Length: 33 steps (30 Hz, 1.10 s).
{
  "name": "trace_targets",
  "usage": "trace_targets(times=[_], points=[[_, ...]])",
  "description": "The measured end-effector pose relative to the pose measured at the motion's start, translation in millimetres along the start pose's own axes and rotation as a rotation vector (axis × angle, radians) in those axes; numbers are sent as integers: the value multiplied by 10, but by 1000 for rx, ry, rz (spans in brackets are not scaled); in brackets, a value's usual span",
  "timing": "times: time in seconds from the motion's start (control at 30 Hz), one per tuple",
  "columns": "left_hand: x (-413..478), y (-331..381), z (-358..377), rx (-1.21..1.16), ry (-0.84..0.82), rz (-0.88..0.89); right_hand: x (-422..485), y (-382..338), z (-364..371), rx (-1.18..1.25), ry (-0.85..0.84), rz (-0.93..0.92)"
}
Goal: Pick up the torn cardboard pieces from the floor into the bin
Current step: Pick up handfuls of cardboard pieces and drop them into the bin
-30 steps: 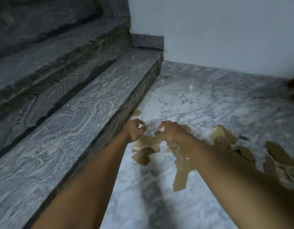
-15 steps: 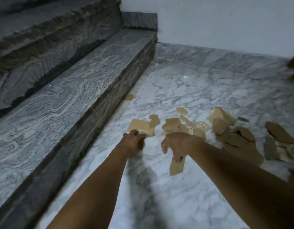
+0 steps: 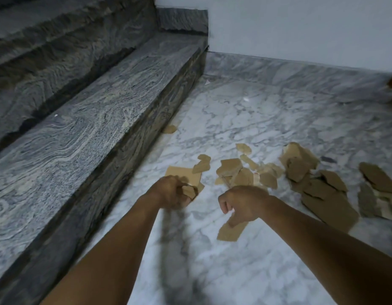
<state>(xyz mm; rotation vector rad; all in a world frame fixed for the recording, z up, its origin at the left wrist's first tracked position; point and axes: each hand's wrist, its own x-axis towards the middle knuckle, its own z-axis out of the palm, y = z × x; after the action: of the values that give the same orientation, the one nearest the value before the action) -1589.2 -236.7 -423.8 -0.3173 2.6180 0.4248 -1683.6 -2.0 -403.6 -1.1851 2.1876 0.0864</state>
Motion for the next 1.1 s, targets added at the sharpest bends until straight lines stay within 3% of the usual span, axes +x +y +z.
trace_targets(times=[0.07, 0.27, 0.4, 0.6, 0.83, 0.97, 1.1], points=[[74, -50, -99, -65, 107, -111, -3, 19, 5, -57, -60, -23], [264, -90, -45, -26, 126, -67, 31, -80, 72, -140, -141, -68], [301, -170, -42, -89, 210, -122, 116, -138, -1, 6, -173, -70], [101, -343, -46, -502, 376, -258, 451, -207, -663, 381, 59, 46], [-125, -623, 19, -412, 462, -395, 1092, -652, -412, 303, 168, -19], [-80, -696, 32, -482, 416, -450, 1231, -714, -311, 294, 210, 85], [0, -586, -154, -598, 313, -455, 1112, -674, -307, 218, 78, 162]])
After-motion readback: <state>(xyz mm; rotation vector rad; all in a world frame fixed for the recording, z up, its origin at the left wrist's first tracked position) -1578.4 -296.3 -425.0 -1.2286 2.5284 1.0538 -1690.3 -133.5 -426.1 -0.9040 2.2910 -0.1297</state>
